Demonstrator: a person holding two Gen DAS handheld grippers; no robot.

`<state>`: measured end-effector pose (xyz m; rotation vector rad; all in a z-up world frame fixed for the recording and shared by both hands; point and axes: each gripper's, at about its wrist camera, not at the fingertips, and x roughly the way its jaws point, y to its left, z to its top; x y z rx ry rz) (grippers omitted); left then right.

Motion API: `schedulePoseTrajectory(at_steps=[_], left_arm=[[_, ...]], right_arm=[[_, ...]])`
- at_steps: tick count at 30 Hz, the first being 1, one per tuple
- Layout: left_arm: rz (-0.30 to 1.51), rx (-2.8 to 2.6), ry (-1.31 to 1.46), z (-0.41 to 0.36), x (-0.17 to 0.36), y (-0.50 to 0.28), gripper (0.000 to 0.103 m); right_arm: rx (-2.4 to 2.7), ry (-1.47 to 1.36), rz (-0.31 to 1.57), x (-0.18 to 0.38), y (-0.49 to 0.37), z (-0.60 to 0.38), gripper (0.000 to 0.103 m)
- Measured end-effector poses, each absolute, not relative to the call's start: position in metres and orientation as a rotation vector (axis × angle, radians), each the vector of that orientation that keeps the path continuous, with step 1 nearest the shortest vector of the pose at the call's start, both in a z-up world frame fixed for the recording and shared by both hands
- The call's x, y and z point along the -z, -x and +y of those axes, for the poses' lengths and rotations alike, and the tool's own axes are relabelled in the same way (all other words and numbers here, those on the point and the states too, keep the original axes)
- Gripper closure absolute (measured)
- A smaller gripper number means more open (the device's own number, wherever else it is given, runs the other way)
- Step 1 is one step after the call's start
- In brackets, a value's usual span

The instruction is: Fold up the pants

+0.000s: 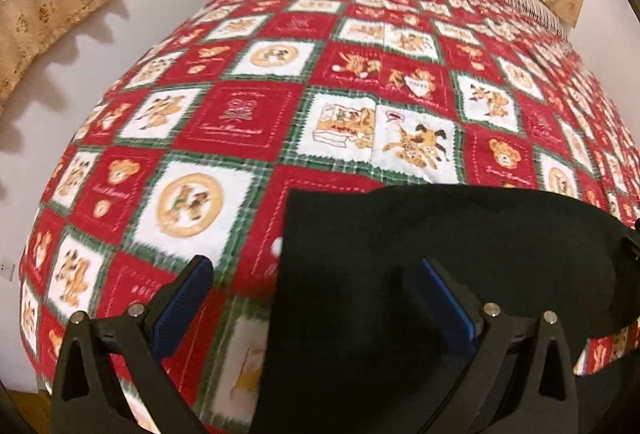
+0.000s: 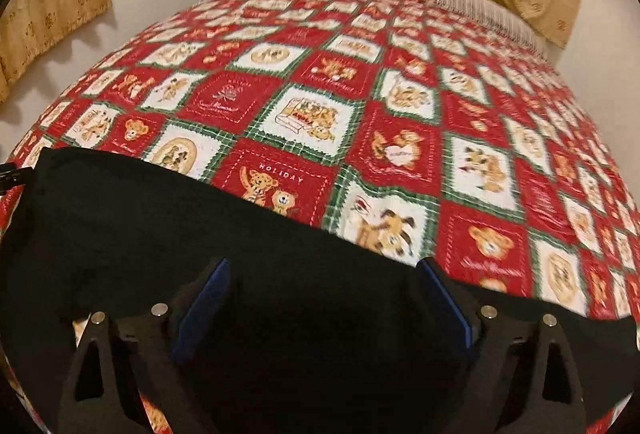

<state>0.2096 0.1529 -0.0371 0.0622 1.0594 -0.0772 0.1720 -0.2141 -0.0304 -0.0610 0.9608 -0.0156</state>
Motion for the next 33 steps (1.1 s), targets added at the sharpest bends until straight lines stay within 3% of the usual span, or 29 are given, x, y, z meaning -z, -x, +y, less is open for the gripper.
schedulePoseTrajectory(at_steps=[6, 12, 14, 15, 18, 19, 20, 23, 33], left_arm=[[1.103, 0.086, -0.033, 0.150, 0.053, -0.232, 0.000], [1.109, 0.086, -0.010, 0.152, 0.063, -0.241, 0.000], [1.102, 0.085, -0.009, 0.152, 0.062, -0.243, 0.001], [1.097, 0.081, -0.005, 0.152, 0.062, -0.244, 0.004], [1.070, 0.103, 0.008, 0.151, 0.056, -0.246, 0.031], [1.069, 0.125, 0.015, 0.149, 0.054, -0.247, 0.045], [1.068, 0.131, 0.013, 0.147, 0.052, -0.249, 0.050], [1.050, 0.161, -0.003, 0.138, 0.043, -0.247, 0.071], [0.755, 0.256, 0.068, 0.157, -0.039, -0.177, 0.076]], right_arm=[[-0.026, 0.103, 0.998, 0.044, -0.195, -0.209, 0.010], [-0.089, 0.082, 1.019, 0.057, -0.200, -0.206, 0.022], [-0.142, 0.052, 1.022, 0.058, -0.201, -0.206, 0.041], [-0.155, 0.047, 1.025, 0.057, -0.201, -0.206, 0.043], [-0.154, 0.139, 1.015, 0.053, -0.197, -0.199, 0.072], [-0.140, 0.159, 1.014, 0.051, -0.196, -0.199, 0.088], [-0.131, 0.164, 1.019, 0.050, -0.196, -0.201, 0.095], [-0.137, 0.143, 0.997, 0.037, -0.187, -0.204, 0.098], [-0.130, 0.133, 0.732, -0.053, -0.090, -0.188, 0.098]])
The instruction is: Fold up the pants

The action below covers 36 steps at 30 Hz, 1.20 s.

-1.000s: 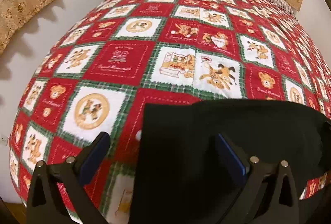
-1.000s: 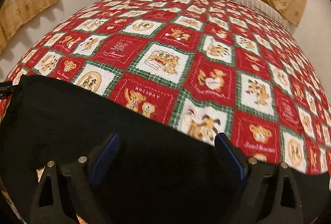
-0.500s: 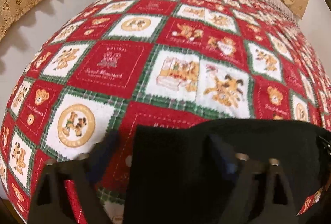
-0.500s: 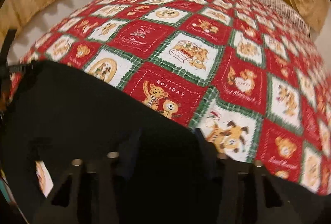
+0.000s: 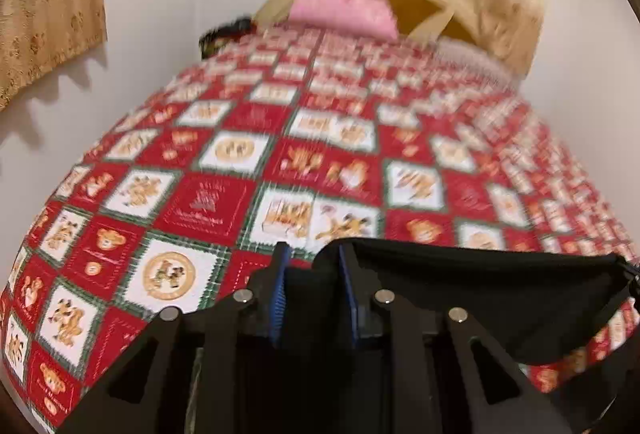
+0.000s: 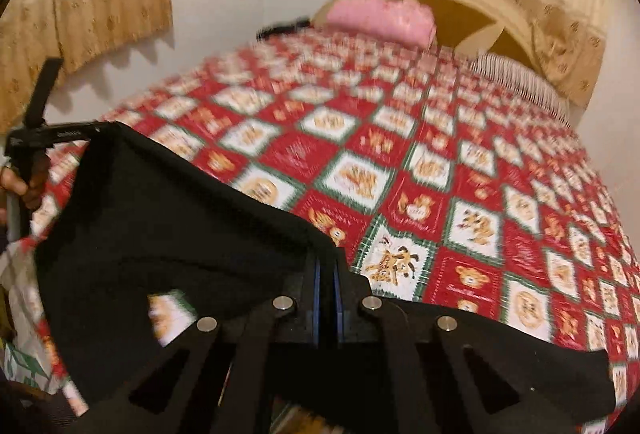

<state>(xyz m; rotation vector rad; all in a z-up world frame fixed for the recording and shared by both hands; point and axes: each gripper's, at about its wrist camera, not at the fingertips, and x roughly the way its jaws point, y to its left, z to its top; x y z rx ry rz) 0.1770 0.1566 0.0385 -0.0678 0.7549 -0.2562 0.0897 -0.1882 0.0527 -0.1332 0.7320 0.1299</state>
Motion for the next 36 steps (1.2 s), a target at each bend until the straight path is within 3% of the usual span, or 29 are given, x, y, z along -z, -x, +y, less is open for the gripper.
schedulePoseTrajectory(at_steps=[7, 13, 22, 24, 27, 28, 29, 30, 31, 32, 34, 36], left_arm=[[0.599, 0.327, 0.164, 0.198, -0.050, -0.092, 0.076], [0.642, 0.256, 0.158, 0.219, -0.009, -0.047, 0.076], [0.753, 0.167, 0.195, 0.237, 0.044, -0.006, 0.076], [0.790, 0.167, 0.197, 0.239, 0.049, -0.003, 0.074], [0.834, 0.170, 0.225, 0.244, 0.047, 0.000, 0.059], [0.829, 0.187, 0.245, 0.245, 0.042, 0.002, 0.047], [0.819, 0.208, 0.265, 0.244, 0.035, 0.004, 0.039], [0.810, 0.221, 0.282, 0.243, 0.032, 0.004, 0.024], [0.789, 0.241, 0.326, 0.242, 0.026, 0.004, 0.018], [0.781, 0.253, 0.359, 0.241, 0.025, 0.004, 0.018], [0.801, 0.290, 0.420, 0.233, 0.025, -0.002, 0.019], [0.828, 0.323, 0.457, 0.221, 0.028, -0.006, 0.032]], right_arm=[[-0.188, 0.173, 0.585, -0.069, 0.023, -0.152, 0.098], [-0.187, 0.264, 0.592, -0.017, 0.087, -0.115, 0.098], [-0.179, 0.310, 0.729, 0.063, 0.113, -0.106, 0.097], [-0.185, 0.274, 0.755, 0.068, 0.113, -0.110, 0.096], [-0.198, 0.222, 0.760, 0.058, 0.114, -0.114, 0.095], [-0.209, 0.174, 0.747, 0.047, 0.113, -0.118, 0.092], [-0.216, 0.144, 0.731, 0.041, 0.115, -0.118, 0.084], [-0.230, 0.105, 0.704, 0.031, 0.114, -0.119, 0.076], [-0.255, 0.060, 0.667, 0.018, 0.113, -0.121, 0.060], [-0.273, 0.033, 0.637, 0.011, 0.111, -0.119, 0.047], [-0.292, 0.002, 0.561, -0.002, 0.106, -0.112, 0.046], [-0.280, 0.018, 0.507, -0.008, 0.099, -0.097, 0.046]])
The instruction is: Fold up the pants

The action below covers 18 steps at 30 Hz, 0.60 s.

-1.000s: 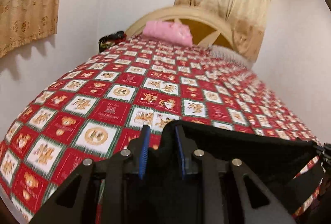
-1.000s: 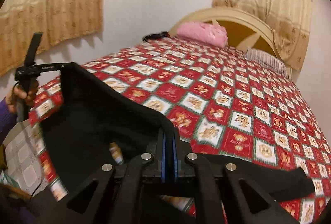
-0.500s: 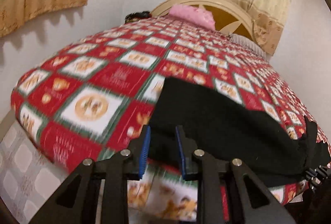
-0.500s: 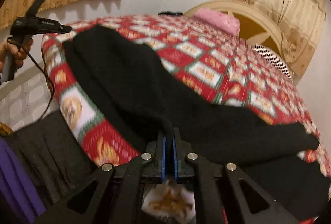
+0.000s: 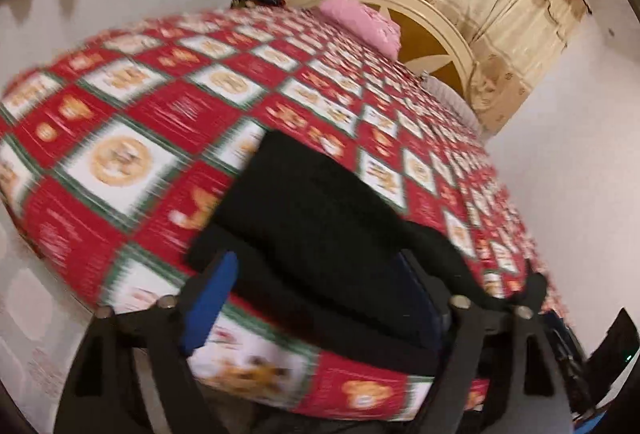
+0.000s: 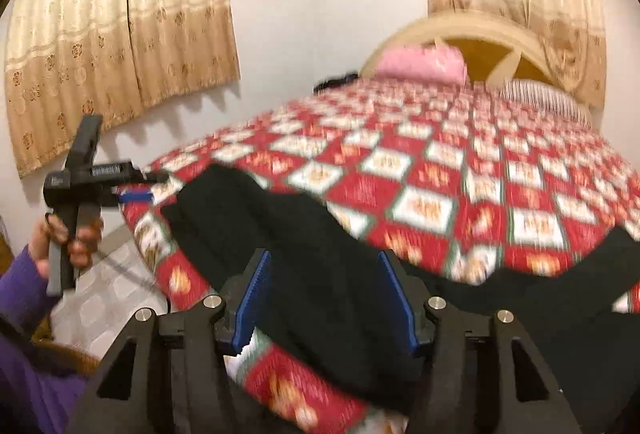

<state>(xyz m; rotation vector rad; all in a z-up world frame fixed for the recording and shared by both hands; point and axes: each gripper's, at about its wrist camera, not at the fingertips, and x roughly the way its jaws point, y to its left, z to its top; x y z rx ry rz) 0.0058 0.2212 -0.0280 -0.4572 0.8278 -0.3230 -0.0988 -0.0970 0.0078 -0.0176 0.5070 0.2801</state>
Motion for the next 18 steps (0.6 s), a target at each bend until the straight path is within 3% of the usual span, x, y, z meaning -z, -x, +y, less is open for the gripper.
schedulePoseTrajectory(at_steps=[1, 4, 8, 9, 11, 14, 15, 16, 17, 18], left_arm=[[0.852, 0.343, 0.450, 0.212, 0.031, -0.009, 0.042], [0.912, 0.313, 0.425, 0.200, 0.044, -0.021, 0.043], [0.961, 0.281, 0.613, 0.212, 0.066, -0.041, 0.043], [0.936, 0.284, 0.671, 0.217, 0.067, -0.043, 0.043], [0.924, 0.280, 0.705, 0.220, 0.068, -0.045, 0.043], [0.893, 0.264, 0.716, 0.219, 0.065, -0.047, 0.045], [0.886, 0.263, 0.710, 0.217, 0.065, -0.047, 0.050], [0.883, 0.257, 0.704, 0.217, 0.066, -0.048, 0.068], [0.885, 0.262, 0.707, 0.217, 0.068, -0.049, 0.092], [0.886, 0.277, 0.722, 0.217, 0.070, -0.051, 0.097]], right_arm=[[-0.269, 0.035, 0.485, -0.009, 0.095, -0.089, 0.046], [-0.319, 0.075, 0.488, -0.003, 0.085, -0.069, 0.046], [-0.362, 0.221, 0.544, 0.026, 0.074, -0.040, 0.048], [-0.362, 0.257, 0.561, 0.034, 0.072, -0.034, 0.051], [-0.352, 0.316, 0.607, 0.052, 0.065, -0.025, 0.074], [-0.373, 0.313, 0.667, 0.070, 0.056, -0.024, 0.083], [-0.374, 0.310, 0.651, 0.072, 0.056, -0.025, 0.083], [-0.374, 0.310, 0.647, 0.072, 0.056, -0.025, 0.087], [-0.377, 0.308, 0.652, 0.072, 0.055, -0.025, 0.096], [-0.384, 0.296, 0.658, 0.070, 0.055, -0.025, 0.101]])
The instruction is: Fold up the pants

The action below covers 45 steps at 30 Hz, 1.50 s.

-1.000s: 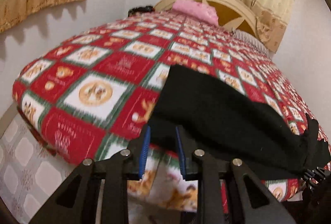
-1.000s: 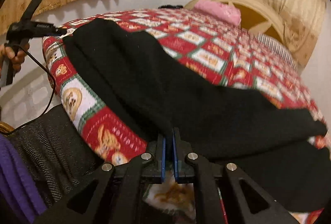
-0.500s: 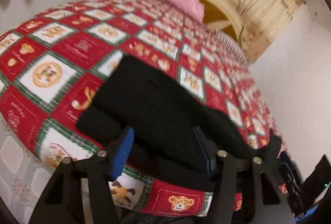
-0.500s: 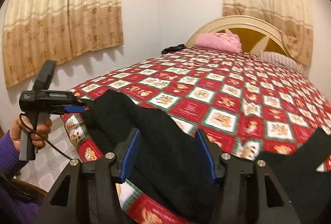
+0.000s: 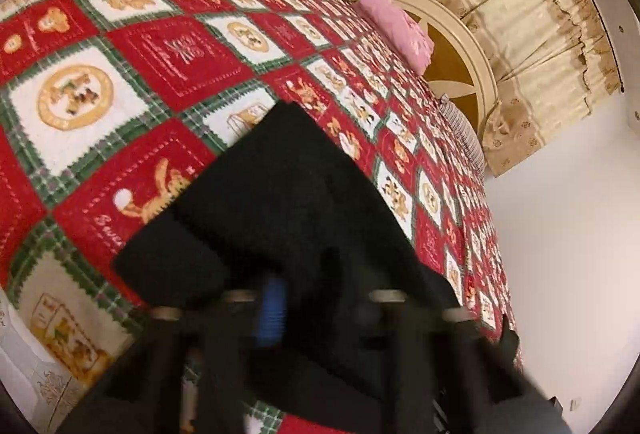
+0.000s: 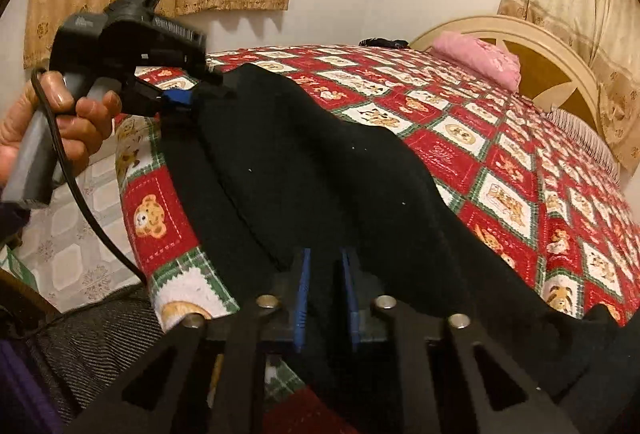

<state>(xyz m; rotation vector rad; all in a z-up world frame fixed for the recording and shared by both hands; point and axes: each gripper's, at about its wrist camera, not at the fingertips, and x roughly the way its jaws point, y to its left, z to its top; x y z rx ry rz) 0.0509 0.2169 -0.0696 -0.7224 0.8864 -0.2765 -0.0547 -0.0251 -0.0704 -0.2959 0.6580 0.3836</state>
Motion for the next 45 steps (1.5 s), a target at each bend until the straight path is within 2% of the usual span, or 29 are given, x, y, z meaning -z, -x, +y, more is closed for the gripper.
schedulePoseTrajectory(at_steps=[10, 18, 24, 25, 27, 28, 29, 33, 34, 35, 40, 43, 45], left_arm=[[0.804, 0.299, 0.666, 0.220, 0.038, -0.036, 0.096], [0.787, 0.310, 0.647, 0.214, 0.024, -0.035, 0.096], [0.784, 0.301, 0.618, 0.210, 0.013, -0.035, 0.096], [0.783, 0.299, 0.611, 0.209, 0.013, -0.034, 0.096], [0.784, 0.294, 0.601, 0.209, 0.014, -0.033, 0.096], [0.785, 0.294, 0.603, 0.209, 0.016, -0.032, 0.096], [0.786, 0.295, 0.608, 0.210, 0.017, -0.032, 0.096], [0.786, 0.284, 0.618, 0.215, 0.017, -0.028, 0.096], [0.783, 0.284, 0.619, 0.215, 0.016, -0.026, 0.096], [0.779, 0.283, 0.617, 0.216, 0.015, -0.025, 0.096], [0.774, 0.262, 0.585, 0.215, 0.016, -0.026, 0.096], [0.792, 0.256, 0.594, 0.215, 0.022, -0.030, 0.096], [0.799, 0.252, 0.590, 0.216, 0.024, -0.030, 0.096]], right_arm=[[-0.482, 0.167, 0.588, 0.036, 0.078, -0.029, 0.102], [-0.539, 0.118, 0.711, 0.061, 0.061, -0.023, 0.102], [-0.520, 0.147, 0.676, 0.058, 0.067, -0.022, 0.101], [-0.526, 0.149, 0.680, 0.058, 0.067, -0.022, 0.098], [-0.536, 0.132, 0.690, 0.058, 0.066, -0.023, 0.073], [-0.537, 0.118, 0.688, 0.058, 0.066, -0.024, 0.048], [-0.531, 0.111, 0.681, 0.058, 0.066, -0.025, 0.039], [-0.470, 0.165, 0.602, 0.052, 0.072, -0.023, 0.041], [-0.459, 0.206, 0.591, 0.052, 0.072, -0.019, 0.051], [-0.459, 0.238, 0.595, 0.053, 0.072, -0.016, 0.057], [-0.437, 0.402, 0.635, 0.074, 0.063, -0.002, 0.064], [-0.426, 0.395, 0.642, 0.069, 0.059, -0.003, 0.098], [-0.410, 0.382, 0.627, 0.065, 0.059, -0.004, 0.098]])
